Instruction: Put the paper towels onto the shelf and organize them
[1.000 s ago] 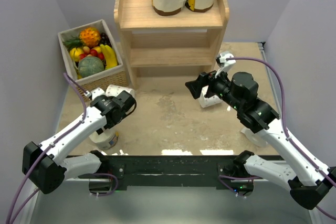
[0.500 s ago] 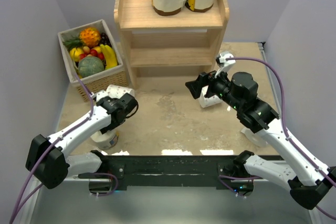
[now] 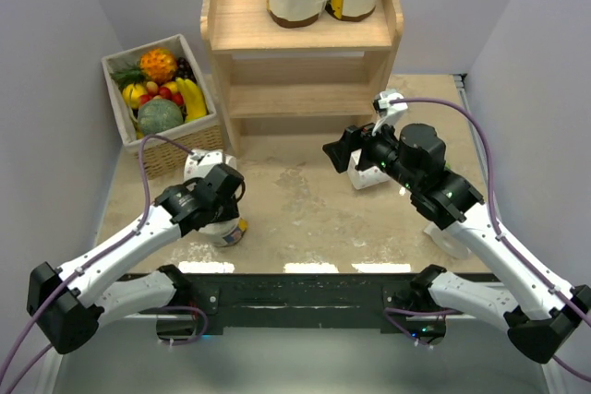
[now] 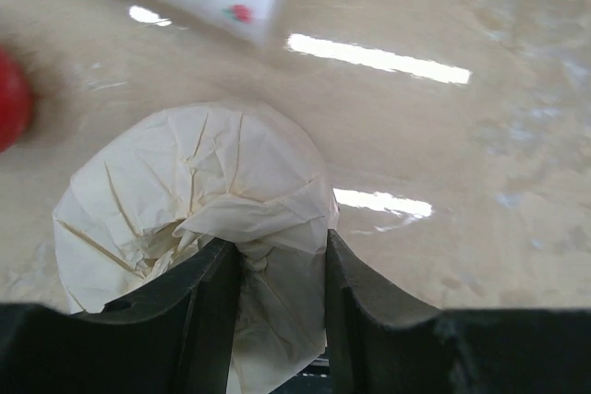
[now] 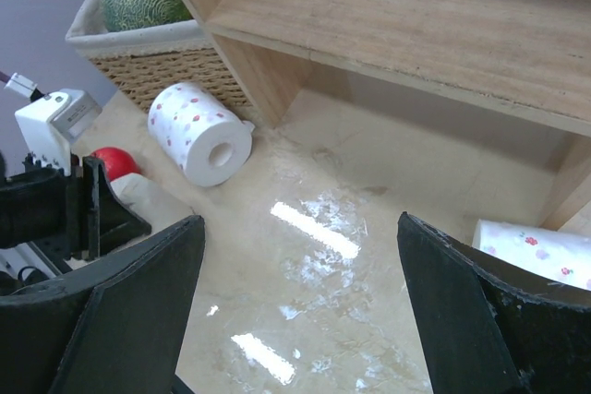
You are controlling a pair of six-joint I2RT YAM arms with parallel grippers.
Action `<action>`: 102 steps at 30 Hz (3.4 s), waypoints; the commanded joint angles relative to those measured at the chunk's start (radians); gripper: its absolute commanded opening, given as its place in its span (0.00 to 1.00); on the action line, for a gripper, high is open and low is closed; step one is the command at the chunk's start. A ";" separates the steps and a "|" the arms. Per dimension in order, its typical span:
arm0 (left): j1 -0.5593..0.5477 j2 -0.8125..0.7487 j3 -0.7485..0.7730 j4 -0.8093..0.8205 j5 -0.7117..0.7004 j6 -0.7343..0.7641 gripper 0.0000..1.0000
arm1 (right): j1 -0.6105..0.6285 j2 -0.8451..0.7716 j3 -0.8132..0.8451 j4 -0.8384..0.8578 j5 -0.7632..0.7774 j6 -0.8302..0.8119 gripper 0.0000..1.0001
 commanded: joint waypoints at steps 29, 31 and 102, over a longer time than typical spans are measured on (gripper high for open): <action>-0.232 0.258 1.161 0.104 -0.205 0.711 0.33 | 0.001 -0.060 0.133 -0.068 0.093 -0.065 0.90; -0.233 0.256 1.168 0.208 -0.225 0.778 0.34 | 0.003 -0.062 0.147 -0.081 0.098 -0.067 0.90; 0.008 0.255 1.001 0.480 -0.106 0.928 0.89 | 0.001 -0.059 0.075 -0.106 0.124 -0.015 0.90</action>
